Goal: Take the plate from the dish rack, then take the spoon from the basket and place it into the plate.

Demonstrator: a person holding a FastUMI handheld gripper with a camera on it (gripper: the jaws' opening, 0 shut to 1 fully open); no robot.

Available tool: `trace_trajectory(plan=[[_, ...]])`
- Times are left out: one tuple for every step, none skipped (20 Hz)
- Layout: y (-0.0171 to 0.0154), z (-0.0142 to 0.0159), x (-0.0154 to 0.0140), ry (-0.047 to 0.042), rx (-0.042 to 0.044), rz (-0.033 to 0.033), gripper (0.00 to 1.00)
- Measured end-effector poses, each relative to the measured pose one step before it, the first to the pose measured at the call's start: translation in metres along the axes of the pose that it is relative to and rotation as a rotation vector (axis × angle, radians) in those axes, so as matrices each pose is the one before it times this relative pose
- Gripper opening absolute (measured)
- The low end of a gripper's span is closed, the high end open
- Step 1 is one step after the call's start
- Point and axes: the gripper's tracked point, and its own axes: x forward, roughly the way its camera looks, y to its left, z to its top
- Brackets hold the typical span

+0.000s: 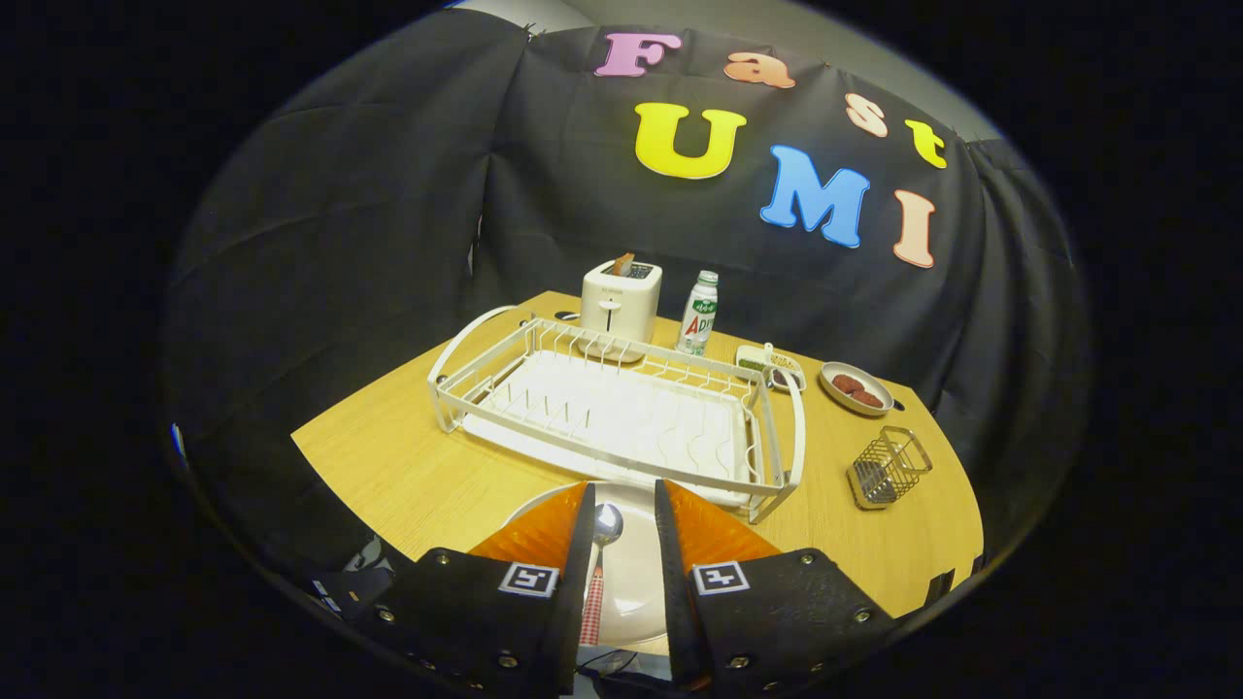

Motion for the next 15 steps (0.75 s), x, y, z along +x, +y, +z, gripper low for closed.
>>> trace_trajectory(plan=[[-0.00624, 0.01302, -0.0015, -0.02701, 0.0067, -0.01341, 0.36], [-0.00622, 0.01257, -0.00096, -0.02904, 0.01048, -0.01461, 0.36], [-0.00697, 0.01474, -0.00072, -0.02797, 0.01171, -0.01486, 0.36], [-0.00567, 0.01242, -0.00008, -0.02599, 0.00937, -0.01605, 0.36], [-0.00804, 0.01445, 0.00065, -0.02772, 0.00968, -0.01835, 0.36], [-0.00969, 0.01606, 0.00099, -0.03137, 0.00993, -0.02151, 0.36], [-0.00821, 0.01493, 0.00107, -0.03015, 0.0085, -0.01736, 0.36], [-0.00798, 0.01318, 0.00292, -0.0294, 0.00768, -0.01857, 0.36], [-0.00817, 0.01364, 0.00311, -0.02913, 0.00813, -0.01471, 0.36], [-0.0077, 0.01113, 0.00273, -0.02663, 0.00706, -0.01631, 0.36], [-0.00799, 0.01158, 0.00256, -0.02658, 0.00546, -0.01533, 0.36], [-0.0092, 0.00949, 0.00471, -0.02433, 0.00509, -0.01914, 0.36], [-0.008, 0.01053, 0.00448, -0.02453, 0.00674, -0.0189, 0.36], [-0.00597, 0.00618, 0.0052, -0.01726, 0.00578, -0.01457, 0.37], [-0.00921, 0.00901, 0.00381, -0.01932, 0.00573, -0.02299, 0.38]])
